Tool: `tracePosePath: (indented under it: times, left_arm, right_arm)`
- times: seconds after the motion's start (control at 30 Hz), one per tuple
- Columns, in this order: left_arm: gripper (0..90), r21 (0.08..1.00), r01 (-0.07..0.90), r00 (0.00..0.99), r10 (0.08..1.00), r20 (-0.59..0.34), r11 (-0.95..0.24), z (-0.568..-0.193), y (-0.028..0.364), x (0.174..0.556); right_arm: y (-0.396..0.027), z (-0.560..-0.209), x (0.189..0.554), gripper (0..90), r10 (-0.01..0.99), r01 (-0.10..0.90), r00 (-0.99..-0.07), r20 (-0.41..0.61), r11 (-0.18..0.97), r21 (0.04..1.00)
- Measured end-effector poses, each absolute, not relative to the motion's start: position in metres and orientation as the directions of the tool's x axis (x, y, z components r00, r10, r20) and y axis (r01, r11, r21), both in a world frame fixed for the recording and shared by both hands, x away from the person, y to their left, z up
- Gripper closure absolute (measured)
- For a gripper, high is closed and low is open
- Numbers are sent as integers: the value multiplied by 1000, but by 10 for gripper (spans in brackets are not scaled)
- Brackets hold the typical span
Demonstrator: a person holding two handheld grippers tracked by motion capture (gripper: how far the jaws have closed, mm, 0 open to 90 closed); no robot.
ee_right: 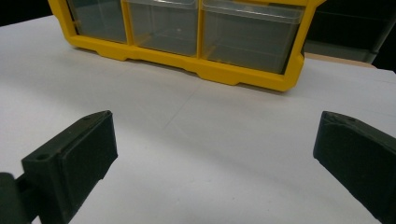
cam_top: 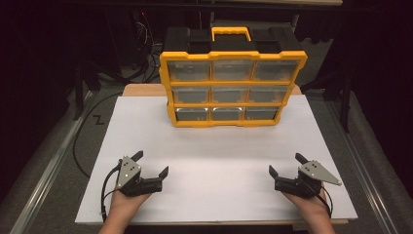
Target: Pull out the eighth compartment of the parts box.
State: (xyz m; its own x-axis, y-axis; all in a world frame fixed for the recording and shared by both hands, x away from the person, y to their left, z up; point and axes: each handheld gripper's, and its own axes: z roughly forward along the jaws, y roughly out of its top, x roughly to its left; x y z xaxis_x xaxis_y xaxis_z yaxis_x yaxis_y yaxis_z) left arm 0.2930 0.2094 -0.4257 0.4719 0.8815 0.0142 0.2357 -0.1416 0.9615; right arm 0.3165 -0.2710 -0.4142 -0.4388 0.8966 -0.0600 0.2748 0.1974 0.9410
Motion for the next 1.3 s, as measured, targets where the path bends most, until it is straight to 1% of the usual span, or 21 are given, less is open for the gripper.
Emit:
tracePosePath:
  times: [0.4,0.67,0.93,1.3]
  left_arm:
    - [9,963,231,470,883,16,-140,-426,208,291]
    - [9,963,232,467,884,12,-135,-426,209,292]
    - [9,966,226,469,883,3,-123,-426,209,291]
    - [9,967,227,468,884,-5,-114,-425,211,291]
  right_arm:
    - [-268,-415,319,10,890,271,-451,-68,210,939]
    - [-263,-415,322,10,893,268,-442,-86,223,937]
    - [-256,-418,337,10,897,280,-428,-108,245,928]
    - [-253,-419,360,11,908,296,-406,-109,243,924]
